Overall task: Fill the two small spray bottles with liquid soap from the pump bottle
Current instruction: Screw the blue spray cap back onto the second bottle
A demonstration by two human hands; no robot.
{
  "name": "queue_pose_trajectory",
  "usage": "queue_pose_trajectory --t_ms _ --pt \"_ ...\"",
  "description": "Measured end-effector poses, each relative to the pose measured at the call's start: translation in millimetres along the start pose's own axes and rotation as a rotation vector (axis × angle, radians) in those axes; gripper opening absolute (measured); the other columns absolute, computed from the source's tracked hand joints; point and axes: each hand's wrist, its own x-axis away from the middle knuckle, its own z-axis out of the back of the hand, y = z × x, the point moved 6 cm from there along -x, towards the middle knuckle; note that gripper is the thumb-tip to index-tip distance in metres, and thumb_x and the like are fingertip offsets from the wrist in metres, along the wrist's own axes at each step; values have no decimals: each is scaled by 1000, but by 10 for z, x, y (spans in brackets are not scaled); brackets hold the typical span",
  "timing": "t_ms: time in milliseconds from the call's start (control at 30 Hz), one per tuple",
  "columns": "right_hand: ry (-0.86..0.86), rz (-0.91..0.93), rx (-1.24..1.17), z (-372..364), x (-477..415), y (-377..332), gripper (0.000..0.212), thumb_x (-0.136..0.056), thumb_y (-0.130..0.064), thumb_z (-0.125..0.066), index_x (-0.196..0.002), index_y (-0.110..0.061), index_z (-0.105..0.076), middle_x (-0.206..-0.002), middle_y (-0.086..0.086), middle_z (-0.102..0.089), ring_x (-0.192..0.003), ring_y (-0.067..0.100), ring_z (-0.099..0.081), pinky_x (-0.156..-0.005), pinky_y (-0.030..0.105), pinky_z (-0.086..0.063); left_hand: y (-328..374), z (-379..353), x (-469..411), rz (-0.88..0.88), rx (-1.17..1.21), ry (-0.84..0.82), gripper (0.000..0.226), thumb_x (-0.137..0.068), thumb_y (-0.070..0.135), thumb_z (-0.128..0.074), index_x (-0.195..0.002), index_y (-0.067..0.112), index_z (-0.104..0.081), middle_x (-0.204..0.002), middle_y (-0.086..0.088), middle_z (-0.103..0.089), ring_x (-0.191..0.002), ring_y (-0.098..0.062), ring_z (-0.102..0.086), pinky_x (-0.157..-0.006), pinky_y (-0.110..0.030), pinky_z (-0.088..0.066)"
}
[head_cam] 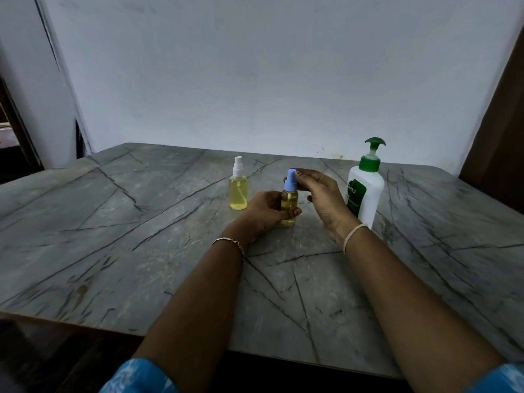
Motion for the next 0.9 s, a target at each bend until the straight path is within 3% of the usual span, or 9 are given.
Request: queue_pose_trajectory --t_ms 133,267,433,600,767,900 --pt "9 -8 44 18 -19 4 27 -99 -24 -47 -115 -15 -66 -106 -3 -64 -91 2 -55 -69 13 -42 27 2 23 0 -4 -7 45 -78 19 -77 -118 7 -62 -111 -11 -69 -102 -20 -66 -96 -35 -51" --pt "-10 -15 55 5 -30 12 24 -98 -26 -49 -114 -18 -66 -100 -11 -63 -90 -3 -55 -76 15 -42 39 -6 34 12 -1 -18 43 -78 18 -76 -117 6 -62 -111 -11 -69 -103 -21 -65 -95 -33 -51" --pt "-83 25 70 -34 -24 20 24 -98 -16 -50 -115 -10 -65 -104 -6 -66 -80 -15 -58 -64 0 -41 32 -3 22 12 2 -18 43 -78 16 -76 -117 5 -63 -111 -13 -70 -102 -21 -66 -94 -33 -52" --pt "-82 82 82 -24 -43 41 26 -91 -8 -60 -117 -10 -63 -101 -5 -68 -94 0 -62 -87 14 -49 30 -4 12 5 -13 -6 38 -78 18 -77 -112 6 -66 -107 -11 -71 -99 -21 -68 -94 -36 -53" --pt "-44 152 145 -14 -49 20 30 -89 -10 -64 -119 -11 -63 -102 -3 -65 -89 -3 -57 -70 2 -44 16 -4 6 12 9 -10 40 -77 15 -77 -114 6 -65 -109 -11 -71 -102 -21 -67 -97 -39 -51" --pt "-73 125 133 -5 -70 42 29 -93 -13 -59 -122 -13 -63 -111 -1 -64 -97 3 -57 -72 3 -45 13 -3 15 14 24 -22 44 -78 14 -76 -119 7 -61 -113 -11 -69 -106 -21 -65 -99 -40 -49"
